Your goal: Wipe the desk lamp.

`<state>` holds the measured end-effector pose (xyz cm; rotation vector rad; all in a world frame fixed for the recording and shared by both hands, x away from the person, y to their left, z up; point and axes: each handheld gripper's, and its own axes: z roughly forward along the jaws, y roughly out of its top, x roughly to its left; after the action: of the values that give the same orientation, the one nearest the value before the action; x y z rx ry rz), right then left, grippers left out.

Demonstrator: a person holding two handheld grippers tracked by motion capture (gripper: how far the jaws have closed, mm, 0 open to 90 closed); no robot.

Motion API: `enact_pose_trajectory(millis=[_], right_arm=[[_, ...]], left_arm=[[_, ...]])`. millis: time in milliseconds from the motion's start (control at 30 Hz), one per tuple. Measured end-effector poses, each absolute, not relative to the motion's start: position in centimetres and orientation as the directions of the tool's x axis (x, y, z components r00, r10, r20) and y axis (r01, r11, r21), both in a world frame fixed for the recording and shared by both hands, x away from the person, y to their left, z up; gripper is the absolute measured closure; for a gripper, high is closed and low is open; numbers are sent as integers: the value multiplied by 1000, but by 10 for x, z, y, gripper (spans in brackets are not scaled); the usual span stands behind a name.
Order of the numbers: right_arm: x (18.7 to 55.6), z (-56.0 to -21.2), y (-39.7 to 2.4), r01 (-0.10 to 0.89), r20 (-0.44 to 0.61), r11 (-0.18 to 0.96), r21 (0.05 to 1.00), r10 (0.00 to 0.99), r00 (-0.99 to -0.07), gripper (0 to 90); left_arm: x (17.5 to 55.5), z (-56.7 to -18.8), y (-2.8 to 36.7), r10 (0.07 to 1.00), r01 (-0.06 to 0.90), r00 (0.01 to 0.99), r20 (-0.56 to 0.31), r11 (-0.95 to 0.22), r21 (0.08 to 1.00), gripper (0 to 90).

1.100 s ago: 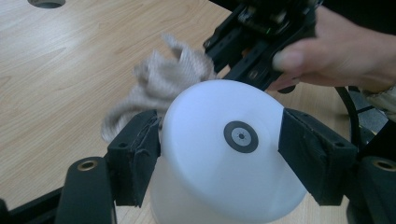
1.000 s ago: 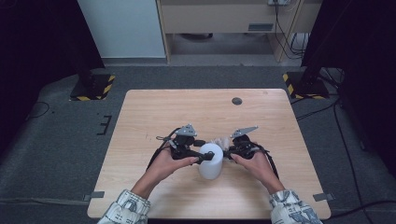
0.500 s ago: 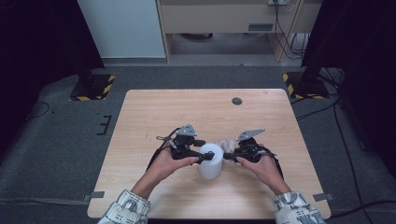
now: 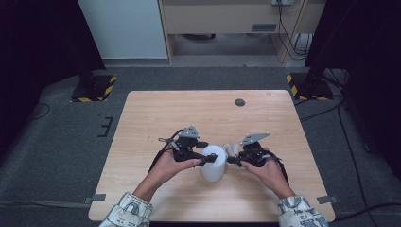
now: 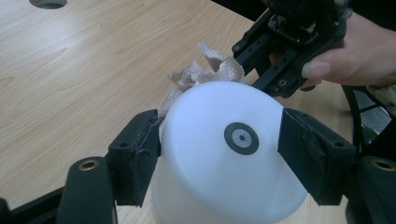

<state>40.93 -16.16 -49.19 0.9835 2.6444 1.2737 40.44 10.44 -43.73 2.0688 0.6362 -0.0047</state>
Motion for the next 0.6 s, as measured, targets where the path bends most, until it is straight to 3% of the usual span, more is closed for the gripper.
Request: enact_pose_trajectory(millis=[267,467,600], right_arm=[[396,-479,-169,495,207,430,755,561,-802,755],[394,-490,-168,521,216,468,714,561,-799,756],[393,-481,-170,502,217,423,754,562,-798,756]], left_arm=[[404,-437,104,437,440,865,-246,-426,791,293],[404,-437,104,439,441,864,-246,-424,791,294],[405,-437,104,436,441,865,-248,-424,791,293]])
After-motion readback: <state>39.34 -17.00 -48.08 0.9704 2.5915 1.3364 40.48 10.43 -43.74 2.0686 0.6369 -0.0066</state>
